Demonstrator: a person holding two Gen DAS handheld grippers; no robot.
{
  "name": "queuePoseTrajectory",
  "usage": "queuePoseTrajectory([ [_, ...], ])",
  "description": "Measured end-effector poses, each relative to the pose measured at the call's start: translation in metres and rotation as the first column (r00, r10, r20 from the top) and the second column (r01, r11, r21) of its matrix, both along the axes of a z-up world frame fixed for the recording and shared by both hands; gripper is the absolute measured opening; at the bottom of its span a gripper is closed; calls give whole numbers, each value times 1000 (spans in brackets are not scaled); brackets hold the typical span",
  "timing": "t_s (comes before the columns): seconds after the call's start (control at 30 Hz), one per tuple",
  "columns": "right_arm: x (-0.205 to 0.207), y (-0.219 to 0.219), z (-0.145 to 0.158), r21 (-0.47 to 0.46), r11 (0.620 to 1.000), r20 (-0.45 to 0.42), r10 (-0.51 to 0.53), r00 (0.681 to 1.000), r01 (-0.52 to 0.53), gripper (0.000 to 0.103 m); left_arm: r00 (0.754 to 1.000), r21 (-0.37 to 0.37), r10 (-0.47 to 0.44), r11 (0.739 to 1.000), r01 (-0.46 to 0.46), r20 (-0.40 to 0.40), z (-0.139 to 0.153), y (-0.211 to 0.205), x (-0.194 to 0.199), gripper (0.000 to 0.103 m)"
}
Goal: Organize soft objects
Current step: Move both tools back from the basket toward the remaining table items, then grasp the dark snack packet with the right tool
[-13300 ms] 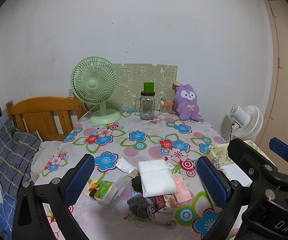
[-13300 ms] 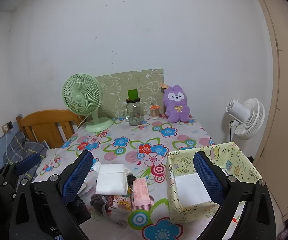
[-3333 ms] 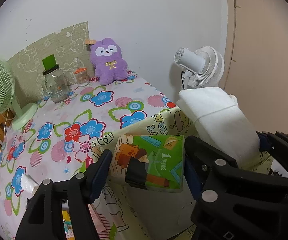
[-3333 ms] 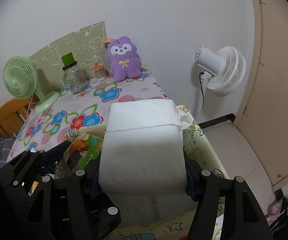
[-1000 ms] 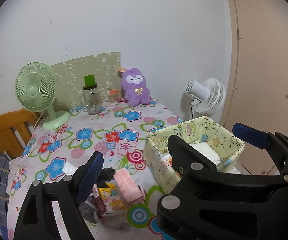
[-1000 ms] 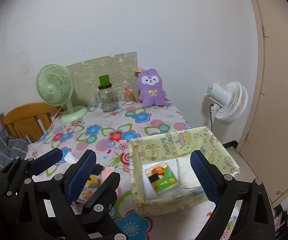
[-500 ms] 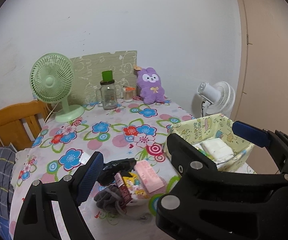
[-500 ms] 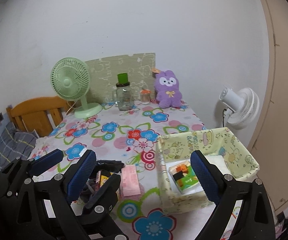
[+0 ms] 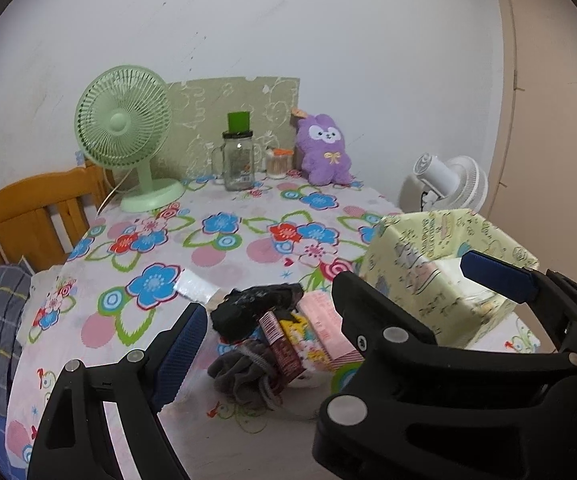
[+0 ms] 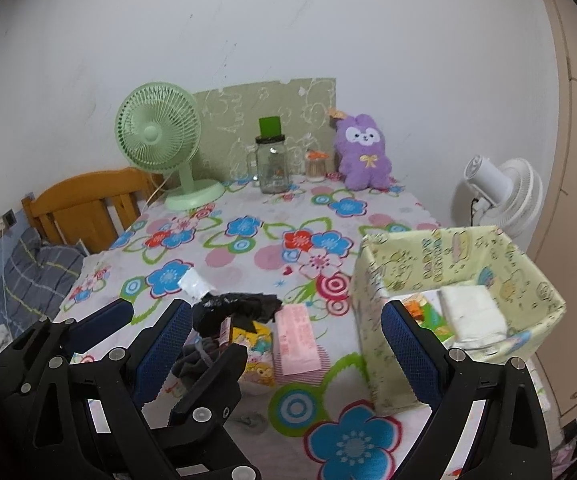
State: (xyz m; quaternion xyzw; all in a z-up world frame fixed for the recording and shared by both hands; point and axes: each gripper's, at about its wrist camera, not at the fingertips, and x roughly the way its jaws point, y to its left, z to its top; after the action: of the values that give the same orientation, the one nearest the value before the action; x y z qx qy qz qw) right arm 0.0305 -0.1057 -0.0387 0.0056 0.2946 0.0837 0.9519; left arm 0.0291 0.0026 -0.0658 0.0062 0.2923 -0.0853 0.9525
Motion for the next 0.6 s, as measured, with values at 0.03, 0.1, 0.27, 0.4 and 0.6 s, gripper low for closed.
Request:
queuePoseTrajectory([
  [0.03,2,2,-3,0,1000,-6,3,1000,-3,97,1000,2,8,1000,-8,-7,-3,2,1,89],
  [0.1,4,5,-9,1,1000,-22,10,1000,-10,95,1000,3,20,1000,-20,-22,-9,7,4,89],
  [0.27,15,13,-24,-5,999,-69,41,997,-41,92,996,6,56,998,-56,-62,-25,16,10,89],
  [0.4,23,20,-35,-3,998,-102,57,993,-58,90,993,19,86,996,-84,-86,-33,23,14,88],
  [0.6,36,30,-49,5,997,-156,76,985,-76,82,986,35,110,994,-106,-125,-44,34,23,83],
])
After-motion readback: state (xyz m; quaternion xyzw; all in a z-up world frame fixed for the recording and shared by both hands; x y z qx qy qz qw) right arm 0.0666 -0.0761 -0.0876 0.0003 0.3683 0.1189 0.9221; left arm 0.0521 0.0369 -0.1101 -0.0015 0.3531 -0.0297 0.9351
